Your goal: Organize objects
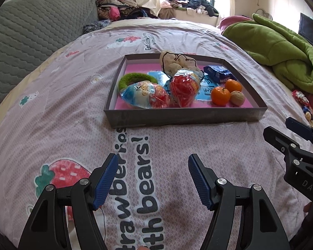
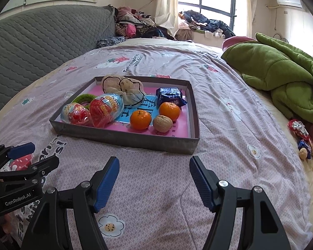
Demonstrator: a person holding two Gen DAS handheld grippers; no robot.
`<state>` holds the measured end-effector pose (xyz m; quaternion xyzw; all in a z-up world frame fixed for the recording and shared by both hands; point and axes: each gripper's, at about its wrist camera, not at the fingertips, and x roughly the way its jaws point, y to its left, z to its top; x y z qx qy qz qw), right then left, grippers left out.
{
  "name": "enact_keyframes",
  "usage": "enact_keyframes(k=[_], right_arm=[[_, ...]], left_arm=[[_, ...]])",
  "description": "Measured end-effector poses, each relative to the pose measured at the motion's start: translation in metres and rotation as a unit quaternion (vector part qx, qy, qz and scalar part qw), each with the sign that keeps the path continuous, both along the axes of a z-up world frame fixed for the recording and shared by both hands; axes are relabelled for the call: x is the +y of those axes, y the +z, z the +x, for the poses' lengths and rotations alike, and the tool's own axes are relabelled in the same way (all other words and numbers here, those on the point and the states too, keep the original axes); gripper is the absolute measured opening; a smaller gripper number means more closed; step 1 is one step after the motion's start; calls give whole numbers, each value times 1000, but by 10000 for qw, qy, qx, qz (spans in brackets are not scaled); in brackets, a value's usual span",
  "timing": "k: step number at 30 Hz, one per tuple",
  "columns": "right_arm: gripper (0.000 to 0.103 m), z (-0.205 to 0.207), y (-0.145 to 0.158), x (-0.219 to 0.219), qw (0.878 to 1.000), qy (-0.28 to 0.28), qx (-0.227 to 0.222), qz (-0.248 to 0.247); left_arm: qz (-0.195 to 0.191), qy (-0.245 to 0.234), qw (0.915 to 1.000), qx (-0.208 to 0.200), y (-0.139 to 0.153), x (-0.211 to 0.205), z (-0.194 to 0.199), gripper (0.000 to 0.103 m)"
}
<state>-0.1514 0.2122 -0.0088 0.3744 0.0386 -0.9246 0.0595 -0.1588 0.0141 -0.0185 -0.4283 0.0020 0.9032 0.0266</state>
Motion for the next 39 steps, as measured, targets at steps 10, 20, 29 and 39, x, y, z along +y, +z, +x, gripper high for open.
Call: enact_keyframes(k=[10,20,29,39], right_arm=[[69,17,-2,2,9999,15,115,-74],[69,35,-6,3,9996,-44,272,-19],[69,57,-7,8,9979,-134,598,-204],[69,86,-6,9,9940,-233,1011,-348]], left_arm=[[70,-47,9999,82,-3,2,15,71],[82,-102,9996,265,-3,2,33,71],[106,-5,9980,619,0,-4,52,71],[84,-35,9962,865,1,-4,68,71]])
